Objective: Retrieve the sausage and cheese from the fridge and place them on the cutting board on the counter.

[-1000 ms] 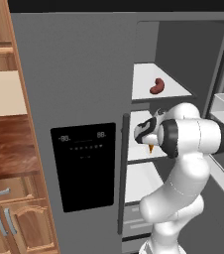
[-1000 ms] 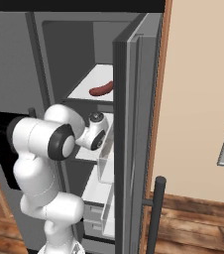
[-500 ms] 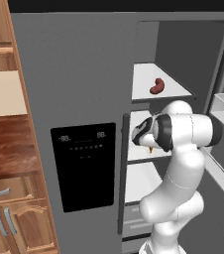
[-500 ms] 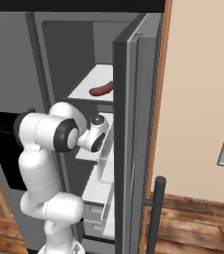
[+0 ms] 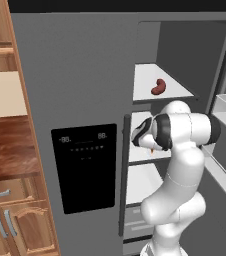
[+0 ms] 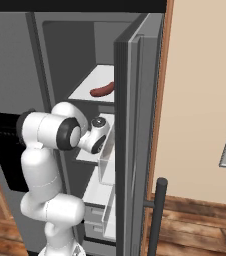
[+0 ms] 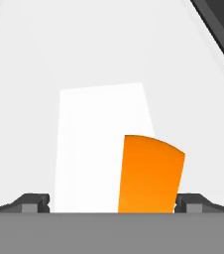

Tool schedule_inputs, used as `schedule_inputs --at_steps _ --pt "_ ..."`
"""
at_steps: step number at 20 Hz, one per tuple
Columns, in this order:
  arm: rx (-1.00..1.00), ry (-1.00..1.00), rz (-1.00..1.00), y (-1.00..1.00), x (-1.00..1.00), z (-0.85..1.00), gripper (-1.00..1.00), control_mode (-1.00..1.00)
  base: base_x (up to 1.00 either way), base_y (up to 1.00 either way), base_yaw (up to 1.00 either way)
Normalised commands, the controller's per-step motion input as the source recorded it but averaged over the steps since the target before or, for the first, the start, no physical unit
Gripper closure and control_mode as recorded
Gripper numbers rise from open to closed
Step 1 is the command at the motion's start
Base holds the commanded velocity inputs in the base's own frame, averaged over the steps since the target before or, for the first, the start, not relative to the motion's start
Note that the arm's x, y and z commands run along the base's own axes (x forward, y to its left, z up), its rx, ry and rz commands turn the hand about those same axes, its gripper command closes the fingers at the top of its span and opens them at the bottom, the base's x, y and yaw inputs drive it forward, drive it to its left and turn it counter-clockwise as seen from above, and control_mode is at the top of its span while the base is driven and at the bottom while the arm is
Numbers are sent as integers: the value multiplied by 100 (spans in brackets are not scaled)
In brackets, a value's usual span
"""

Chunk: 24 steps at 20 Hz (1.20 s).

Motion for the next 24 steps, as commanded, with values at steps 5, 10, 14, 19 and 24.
schedule_inputs --at_steps 5,10,14,19,24 --pt "0 0 0 -1 8 -17 -100 -100 0 0 0" --pt "0 1 0 0 -4 -30 -100 -100 0 0 0" --pt "0 2 0 0 -13 -39 100 -100 0 0 0" --pt "0 2 0 0 -4 -32 100 -100 0 0 0" --pt "0 2 0 0 -9 -22 100 -100 0 0 0"
